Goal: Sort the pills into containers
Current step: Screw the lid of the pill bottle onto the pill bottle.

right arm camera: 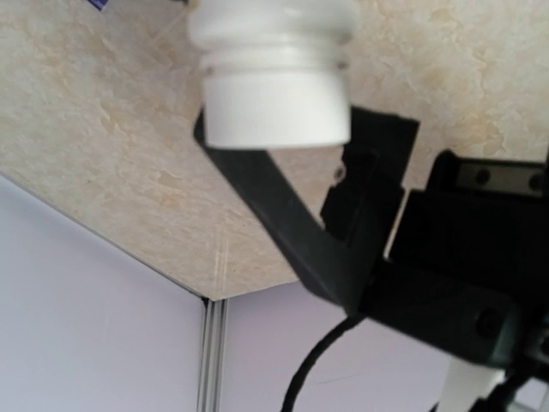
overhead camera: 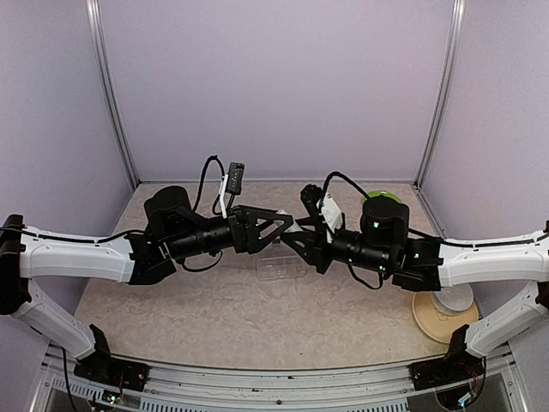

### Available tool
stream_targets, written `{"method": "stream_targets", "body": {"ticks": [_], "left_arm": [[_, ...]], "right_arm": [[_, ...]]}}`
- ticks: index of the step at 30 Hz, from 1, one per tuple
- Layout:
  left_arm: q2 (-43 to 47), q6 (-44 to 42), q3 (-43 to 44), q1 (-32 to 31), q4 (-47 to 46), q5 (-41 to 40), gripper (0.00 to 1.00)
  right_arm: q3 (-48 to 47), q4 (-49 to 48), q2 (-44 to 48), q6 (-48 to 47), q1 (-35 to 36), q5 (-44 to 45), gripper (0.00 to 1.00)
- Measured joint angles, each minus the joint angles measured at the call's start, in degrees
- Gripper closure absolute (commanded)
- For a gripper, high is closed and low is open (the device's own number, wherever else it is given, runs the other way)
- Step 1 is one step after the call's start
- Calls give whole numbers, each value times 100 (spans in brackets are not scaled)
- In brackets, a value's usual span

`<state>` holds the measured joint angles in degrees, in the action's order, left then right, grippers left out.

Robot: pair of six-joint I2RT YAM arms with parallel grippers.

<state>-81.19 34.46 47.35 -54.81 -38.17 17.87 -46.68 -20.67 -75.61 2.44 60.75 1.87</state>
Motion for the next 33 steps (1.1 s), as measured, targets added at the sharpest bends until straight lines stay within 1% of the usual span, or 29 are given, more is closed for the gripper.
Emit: {"method": "stream_targets", "body": {"ticks": [10,22,29,33], "left_arm": [[2,-2,-2,2,-87,31,1],[2,13,-50,4,-236,122,1],[7,13,-72,2,-297,81,1],[68,28,-133,13,-293,-15,1]], "right_arm": [[-162,28,-227,2,0,-57,85],[-223,-168,-529,122,26,-619,85],[-197,-188,-492,149,26,-654,85],[-105,-144,-256,101,26,-483,85]]}}
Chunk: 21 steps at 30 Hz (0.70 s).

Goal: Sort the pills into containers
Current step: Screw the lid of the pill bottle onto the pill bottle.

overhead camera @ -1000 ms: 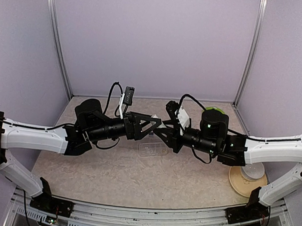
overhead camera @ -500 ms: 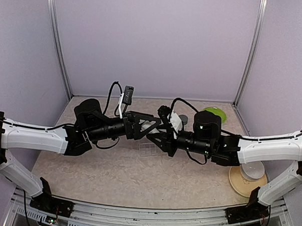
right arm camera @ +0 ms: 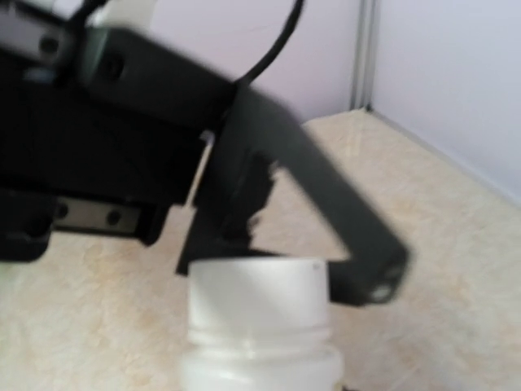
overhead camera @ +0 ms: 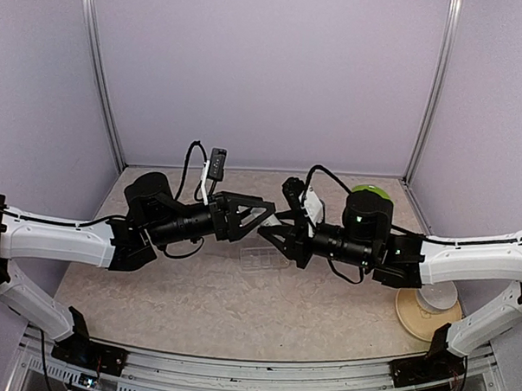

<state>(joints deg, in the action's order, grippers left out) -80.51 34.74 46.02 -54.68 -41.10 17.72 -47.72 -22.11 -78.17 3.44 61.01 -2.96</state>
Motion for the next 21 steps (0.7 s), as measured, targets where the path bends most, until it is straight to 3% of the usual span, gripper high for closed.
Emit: {"method": "stream_targets", "body": {"ticks": [21], "left_arm": [[74,236,-13,-2,-127,153,1]], "right_arm": [[42,254,328,-105,-70,494,85]]}}
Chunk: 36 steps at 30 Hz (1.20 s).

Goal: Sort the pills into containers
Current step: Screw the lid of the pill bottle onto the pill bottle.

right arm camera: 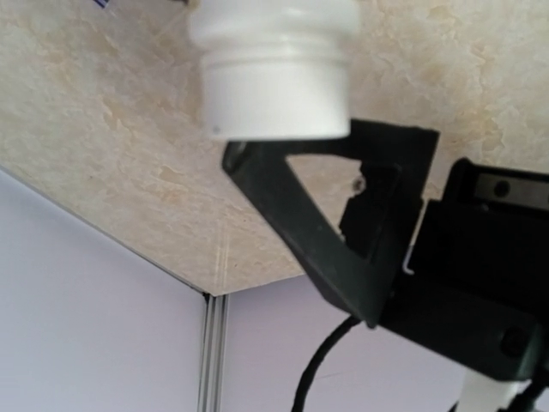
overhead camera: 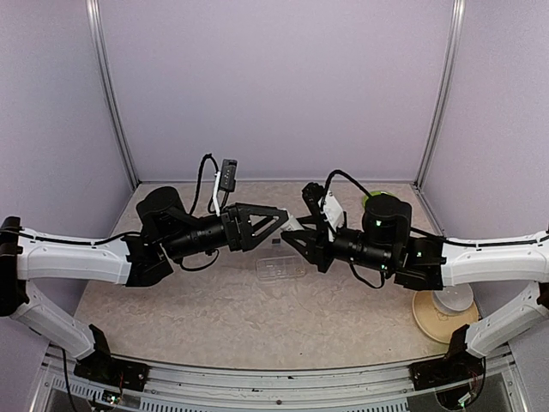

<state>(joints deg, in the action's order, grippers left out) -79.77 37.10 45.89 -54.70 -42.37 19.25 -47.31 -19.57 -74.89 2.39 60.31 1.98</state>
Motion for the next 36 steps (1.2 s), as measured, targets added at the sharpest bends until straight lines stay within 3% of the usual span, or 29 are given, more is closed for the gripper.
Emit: {"method": "stream_targets", "body": {"ticks": [29,34,36], "left_arm": [[-90,96,0,39,63,76,1],[-31,17,136,-7,490,-140,2],[-31,15,236,-13,656,-212,7]], "right_arm": [[-160,-280,-590,90,0,-752,85],[-160,-179,-553,-39,0,-675,85],[-160,-87,-479,-127,0,-560,85]]}}
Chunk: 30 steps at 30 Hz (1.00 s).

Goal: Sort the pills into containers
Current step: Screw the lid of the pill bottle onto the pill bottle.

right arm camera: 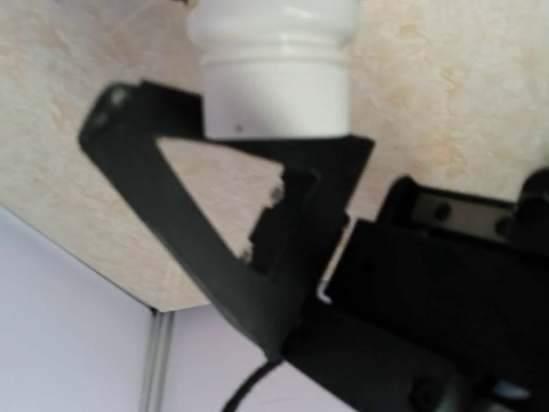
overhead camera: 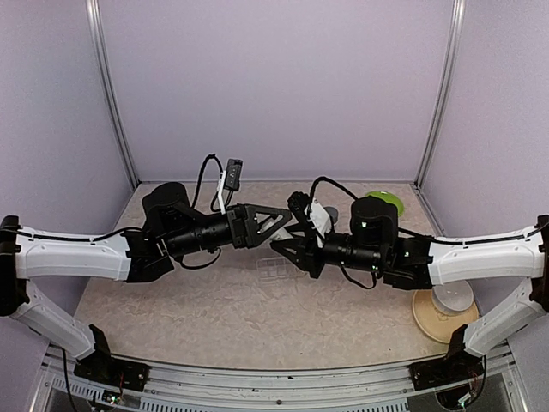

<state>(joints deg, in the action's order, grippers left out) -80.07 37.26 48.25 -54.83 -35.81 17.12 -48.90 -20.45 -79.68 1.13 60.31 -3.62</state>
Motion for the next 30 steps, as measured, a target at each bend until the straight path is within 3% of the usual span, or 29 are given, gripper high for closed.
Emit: {"method": "stream_targets", "body": {"ticks": [4,15,27,30], "left_arm": [[0,35,140,-2,256,-192,15],[-55,442,444,114,1051,-413,26],[-455,726,588,216,1298,-210,47],[-463,743,595,229,1314,-170,47]], "right_arm": [[0,122,118,-181,0,221,85],[35,321,295,-479,0,713,85],[87,356,330,-595,0,807,85],[90,372,330,-603,0,822,86]]}}
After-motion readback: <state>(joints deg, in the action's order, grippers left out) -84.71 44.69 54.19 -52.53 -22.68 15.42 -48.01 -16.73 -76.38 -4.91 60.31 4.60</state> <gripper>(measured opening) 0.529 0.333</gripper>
